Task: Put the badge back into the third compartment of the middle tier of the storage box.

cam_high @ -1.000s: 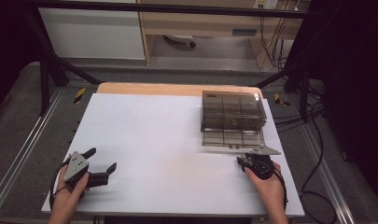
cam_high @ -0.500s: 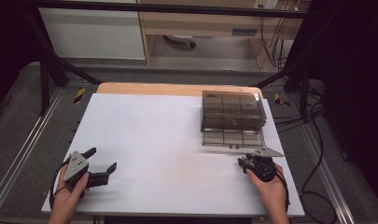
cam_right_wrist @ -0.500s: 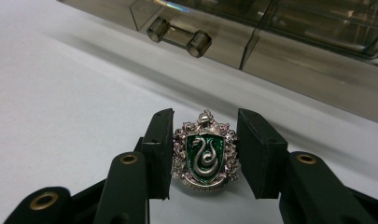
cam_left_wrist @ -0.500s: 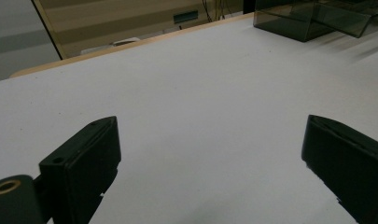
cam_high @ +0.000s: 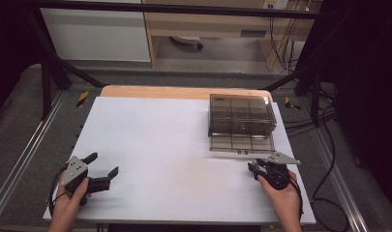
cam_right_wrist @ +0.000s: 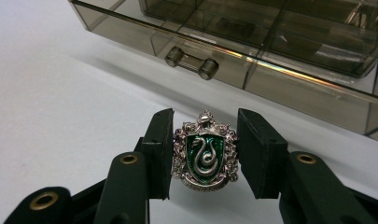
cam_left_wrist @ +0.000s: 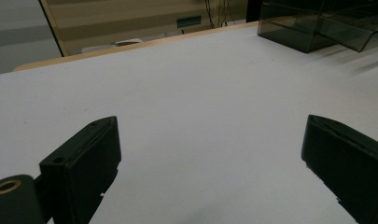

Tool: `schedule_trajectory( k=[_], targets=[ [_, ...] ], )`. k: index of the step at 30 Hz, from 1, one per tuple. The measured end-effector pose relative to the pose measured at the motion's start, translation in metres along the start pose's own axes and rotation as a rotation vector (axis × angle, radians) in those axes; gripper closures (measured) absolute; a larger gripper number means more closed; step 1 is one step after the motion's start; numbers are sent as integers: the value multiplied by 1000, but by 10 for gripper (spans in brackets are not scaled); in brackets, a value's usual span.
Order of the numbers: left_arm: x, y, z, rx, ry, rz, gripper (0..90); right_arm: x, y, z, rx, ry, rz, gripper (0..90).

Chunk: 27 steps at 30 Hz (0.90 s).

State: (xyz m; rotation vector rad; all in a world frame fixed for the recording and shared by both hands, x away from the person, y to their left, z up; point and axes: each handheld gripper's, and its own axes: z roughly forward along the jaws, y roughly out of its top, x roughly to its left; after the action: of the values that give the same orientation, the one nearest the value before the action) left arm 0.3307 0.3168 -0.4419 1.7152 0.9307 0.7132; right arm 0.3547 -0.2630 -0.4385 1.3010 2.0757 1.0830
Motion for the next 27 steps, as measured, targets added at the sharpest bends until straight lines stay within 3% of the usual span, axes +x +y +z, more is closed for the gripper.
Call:
schedule_trajectory(
  k=[3, 12, 16, 20, 27],
  targets=[
    [2, 0, -1, -17, -17, -33, 50, 1, 3, -2, -8, 14, 10, 580],
    [3, -1, -1, -7, -1, -27, 50, 8, 15, -13, -59, 39, 0, 580],
    [4, -2, 0, 2, 1, -24, 52, 8, 31, -15, -96, 35, -7, 580],
    [3, -1, -3, -7, 1, -26, 50, 5, 45, -15, -96, 34, -40, 581],
    [4, -2, 0, 1, 6, -33, 49, -6, 61, -11, -103, 22, -45, 580]
  ],
)
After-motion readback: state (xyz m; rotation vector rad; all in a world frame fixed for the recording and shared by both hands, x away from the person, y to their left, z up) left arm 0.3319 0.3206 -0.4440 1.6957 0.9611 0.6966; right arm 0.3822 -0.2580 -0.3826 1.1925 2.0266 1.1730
